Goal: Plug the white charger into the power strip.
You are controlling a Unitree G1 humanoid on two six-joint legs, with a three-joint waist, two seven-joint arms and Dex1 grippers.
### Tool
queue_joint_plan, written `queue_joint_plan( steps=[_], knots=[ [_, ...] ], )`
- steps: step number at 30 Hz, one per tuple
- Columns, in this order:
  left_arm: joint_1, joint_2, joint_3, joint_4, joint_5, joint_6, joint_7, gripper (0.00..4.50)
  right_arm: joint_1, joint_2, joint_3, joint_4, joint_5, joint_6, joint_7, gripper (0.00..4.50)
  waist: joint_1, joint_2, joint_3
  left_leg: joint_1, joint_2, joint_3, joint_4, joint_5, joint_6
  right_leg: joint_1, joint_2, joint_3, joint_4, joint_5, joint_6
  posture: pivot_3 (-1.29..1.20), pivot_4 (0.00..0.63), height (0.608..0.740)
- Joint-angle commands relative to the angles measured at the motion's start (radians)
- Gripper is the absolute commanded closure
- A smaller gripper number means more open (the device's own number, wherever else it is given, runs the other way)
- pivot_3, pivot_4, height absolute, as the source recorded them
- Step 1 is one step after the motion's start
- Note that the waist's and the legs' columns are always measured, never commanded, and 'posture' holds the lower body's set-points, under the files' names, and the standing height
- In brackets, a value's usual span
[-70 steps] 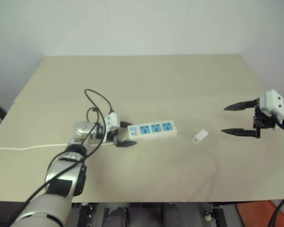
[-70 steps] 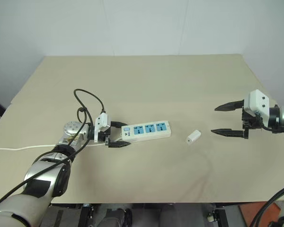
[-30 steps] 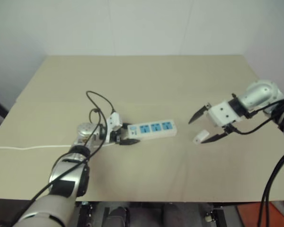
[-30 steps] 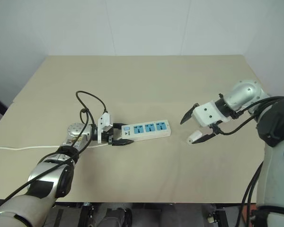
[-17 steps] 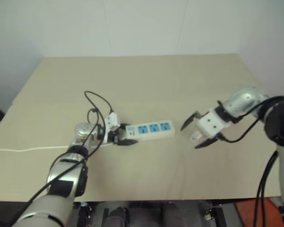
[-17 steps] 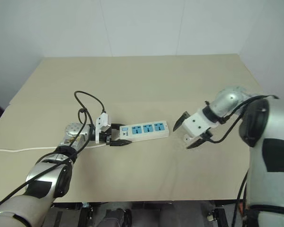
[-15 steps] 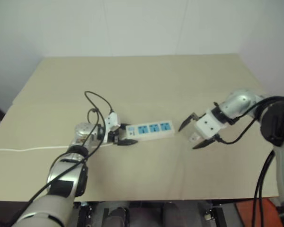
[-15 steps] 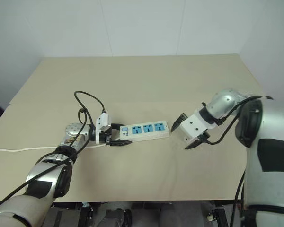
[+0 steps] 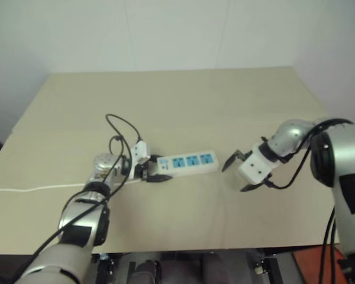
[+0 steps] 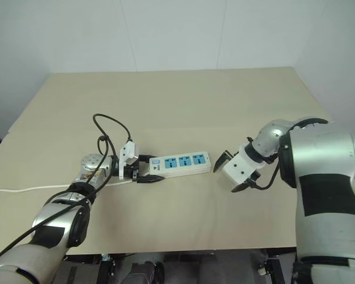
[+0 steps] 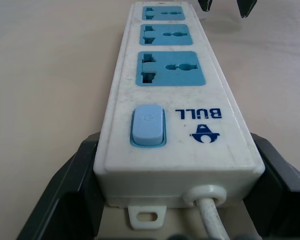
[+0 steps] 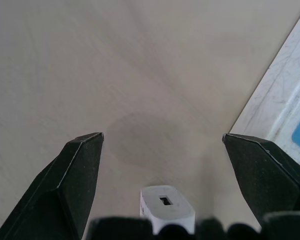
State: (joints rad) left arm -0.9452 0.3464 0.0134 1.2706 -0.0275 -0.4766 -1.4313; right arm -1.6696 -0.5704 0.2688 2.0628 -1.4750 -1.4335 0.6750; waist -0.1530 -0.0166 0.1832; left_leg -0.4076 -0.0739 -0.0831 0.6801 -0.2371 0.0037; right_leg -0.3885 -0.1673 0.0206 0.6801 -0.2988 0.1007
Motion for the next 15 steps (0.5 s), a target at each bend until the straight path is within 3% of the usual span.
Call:
queue_joint_plan(
  steps=[1, 15],
  knots=[
    [0.003, 0.000, -0.012, -0.013, 0.014, 0.000, -0.004, 1.21, -0.032, 0.006, 0.067, 0.032, -0.007, -0.022, -0.062, 0.00, -0.001, 0.000, 0.000, 0.000, 0.000, 0.000, 0.000, 0.000, 0.000, 0.000, 0.000, 0.000, 0.000, 0.000, 0.000, 0.00, 0.150, 0.740],
    [0.013, -0.002, -0.006, -0.016, 0.009, 0.006, 0.003, 1.21, -0.088, 0.079, 0.247, 0.032, 0.013, 0.008, -0.159, 0.00, -0.001, 0.001, -0.001, 0.002, 0.000, -0.001, 0.000, 0.001, -0.001, 0.000, 0.000, 0.000, 0.002, 0.000, 0.000, 0.00, 0.150, 0.740]
  ],
)
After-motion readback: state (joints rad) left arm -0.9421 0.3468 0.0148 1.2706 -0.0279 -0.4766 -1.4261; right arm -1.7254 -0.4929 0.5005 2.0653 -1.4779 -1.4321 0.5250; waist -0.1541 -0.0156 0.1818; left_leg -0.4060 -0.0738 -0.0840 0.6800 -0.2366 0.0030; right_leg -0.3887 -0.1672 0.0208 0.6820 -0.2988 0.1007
